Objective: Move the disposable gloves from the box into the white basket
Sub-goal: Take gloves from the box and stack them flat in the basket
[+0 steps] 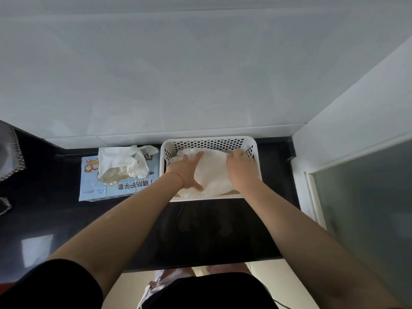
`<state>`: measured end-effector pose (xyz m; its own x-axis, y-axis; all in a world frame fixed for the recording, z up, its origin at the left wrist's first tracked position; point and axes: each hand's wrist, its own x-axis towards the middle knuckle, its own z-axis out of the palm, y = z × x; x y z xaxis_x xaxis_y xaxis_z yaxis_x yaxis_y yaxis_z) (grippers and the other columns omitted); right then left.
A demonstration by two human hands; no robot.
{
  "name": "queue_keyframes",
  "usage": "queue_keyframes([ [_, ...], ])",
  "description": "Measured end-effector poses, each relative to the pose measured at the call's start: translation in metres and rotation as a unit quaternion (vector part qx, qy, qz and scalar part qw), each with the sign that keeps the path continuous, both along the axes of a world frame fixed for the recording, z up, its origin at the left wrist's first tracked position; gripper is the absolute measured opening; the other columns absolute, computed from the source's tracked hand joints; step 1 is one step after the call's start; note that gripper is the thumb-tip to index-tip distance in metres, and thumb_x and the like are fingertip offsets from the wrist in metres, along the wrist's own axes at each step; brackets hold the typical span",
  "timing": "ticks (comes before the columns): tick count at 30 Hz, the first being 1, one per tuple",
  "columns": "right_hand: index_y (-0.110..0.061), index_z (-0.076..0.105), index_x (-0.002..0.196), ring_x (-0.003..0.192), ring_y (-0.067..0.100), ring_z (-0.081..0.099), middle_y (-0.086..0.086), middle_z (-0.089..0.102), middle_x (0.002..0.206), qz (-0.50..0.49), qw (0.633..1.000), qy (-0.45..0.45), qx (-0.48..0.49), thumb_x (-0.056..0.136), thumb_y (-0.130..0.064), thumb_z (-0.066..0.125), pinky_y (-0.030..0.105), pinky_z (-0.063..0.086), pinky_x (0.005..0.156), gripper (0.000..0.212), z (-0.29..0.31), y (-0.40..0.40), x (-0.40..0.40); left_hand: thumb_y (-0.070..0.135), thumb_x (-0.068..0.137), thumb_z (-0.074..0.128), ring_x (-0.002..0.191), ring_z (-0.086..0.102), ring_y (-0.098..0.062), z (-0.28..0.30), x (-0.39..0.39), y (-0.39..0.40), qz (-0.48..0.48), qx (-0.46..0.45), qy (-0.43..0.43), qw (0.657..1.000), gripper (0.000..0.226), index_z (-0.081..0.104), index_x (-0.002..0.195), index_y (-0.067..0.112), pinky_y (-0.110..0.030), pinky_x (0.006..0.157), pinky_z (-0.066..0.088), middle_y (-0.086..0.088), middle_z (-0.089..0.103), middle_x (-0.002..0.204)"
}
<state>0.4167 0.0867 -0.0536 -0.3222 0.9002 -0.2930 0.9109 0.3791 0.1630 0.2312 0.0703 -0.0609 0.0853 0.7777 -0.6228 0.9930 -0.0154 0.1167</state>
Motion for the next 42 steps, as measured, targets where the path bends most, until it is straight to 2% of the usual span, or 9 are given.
queue_keyframes([
  [6,-0.009,0.054,0.115,0.090,0.027,0.061,0.007,0.053,0.112,-0.028,0.984,0.165,-0.056,0.092,-0.001,0.050,0.036,0.046,0.068,0.024,0.028,0.006,-0.037,0.036,0.096,0.048,0.085,0.061,-0.024,0.037,-0.011,-0.002,0.117,0.231,-0.108,0.960,0.023,0.063,0.091,0.018,-0.027,0.059,0.037,0.001,0.063,0.090],
  [13,-0.012,0.064,0.092,0.081,0.020,0.059,-0.002,0.053,0.093,-0.017,0.922,0.375,-0.095,0.090,-0.008,0.053,0.030,0.044,0.068,0.011,0.056,-0.003,-0.136,0.024,0.091,0.053,0.085,0.059,-0.027,0.069,-0.091,-0.020,0.201,0.352,-0.088,0.910,0.015,0.063,0.096,0.014,-0.031,0.061,0.041,-0.003,0.061,0.094],
  [18,-0.012,0.060,0.118,0.098,0.022,0.058,0.004,0.055,0.112,-0.040,0.930,0.344,-0.119,0.094,-0.027,0.057,0.032,0.043,0.076,0.028,0.041,-0.016,-0.193,0.021,0.084,0.059,0.124,0.042,-0.025,0.061,-0.155,-0.041,0.178,0.231,-0.066,0.954,0.055,0.046,0.137,0.020,-0.039,0.101,0.038,-0.004,0.048,0.134],
  [22,-0.018,0.066,0.113,0.093,0.020,0.060,0.004,0.064,0.112,-0.095,0.918,0.368,-0.113,0.095,-0.025,0.054,0.032,0.046,0.075,0.023,0.029,-0.021,-0.212,0.025,0.082,0.065,0.130,0.040,-0.026,0.052,-0.178,-0.054,0.149,0.196,-0.069,0.967,0.067,0.039,0.144,0.026,-0.042,0.104,0.037,-0.002,0.044,0.142],
  [28,-0.019,0.064,0.083,0.072,0.014,0.056,0.003,0.063,0.092,-0.148,0.875,0.449,-0.102,0.088,-0.017,0.055,0.023,0.035,0.061,0.010,0.046,-0.025,-0.228,0.028,0.093,0.055,0.107,0.053,-0.023,0.050,-0.208,-0.056,0.175,0.249,-0.045,0.952,0.027,0.064,0.117,0.020,-0.036,0.092,0.043,-0.001,0.063,0.109],
  [32,-0.012,0.050,0.063,0.054,0.012,0.041,-0.001,0.049,0.062,-0.190,0.850,0.481,-0.101,0.085,-0.010,0.049,0.025,0.036,0.055,0.022,0.065,-0.025,-0.224,0.030,0.093,0.059,0.097,0.060,-0.016,0.061,-0.222,-0.054,0.267,0.226,-0.183,0.919,0.021,0.072,0.104,0.018,-0.028,0.085,0.046,0.003,0.069,0.102],
  [37,-0.011,0.040,0.051,0.048,0.018,0.035,0.004,0.038,0.054,-0.192,0.907,0.360,-0.100,0.083,-0.013,0.048,0.029,0.038,0.060,0.034,0.077,-0.018,-0.216,0.030,0.092,0.063,0.070,0.058,-0.013,0.095,-0.233,-0.046,0.334,0.202,-0.326,0.861,0.016,0.072,0.088,0.017,-0.025,0.065,0.047,0.005,0.066,0.078],
  [39,-0.008,0.068,0.076,0.076,0.020,0.059,0.008,0.060,0.084,-0.191,0.889,0.402,-0.111,0.086,-0.021,0.053,0.032,0.050,0.079,0.022,0.087,-0.017,-0.219,0.034,0.092,0.063,0.060,0.049,-0.014,0.110,-0.235,-0.039,0.287,0.178,-0.315,0.887,0.028,0.072,0.083,0.009,-0.025,0.061,0.042,0.001,0.059,0.067],
  [42,-0.022,0.059,0.128,0.116,0.006,0.050,-0.009,0.055,0.127,-0.120,0.850,0.471,-0.202,0.084,-0.041,0.071,0.030,0.044,0.098,0.050,0.118,-0.024,-0.227,0.037,0.092,0.061,0.058,0.038,-0.017,0.130,-0.227,-0.029,0.247,0.137,-0.297,0.912,0.042,0.063,0.072,0.001,-0.027,0.057,0.032,-0.004,0.045,0.062],
])
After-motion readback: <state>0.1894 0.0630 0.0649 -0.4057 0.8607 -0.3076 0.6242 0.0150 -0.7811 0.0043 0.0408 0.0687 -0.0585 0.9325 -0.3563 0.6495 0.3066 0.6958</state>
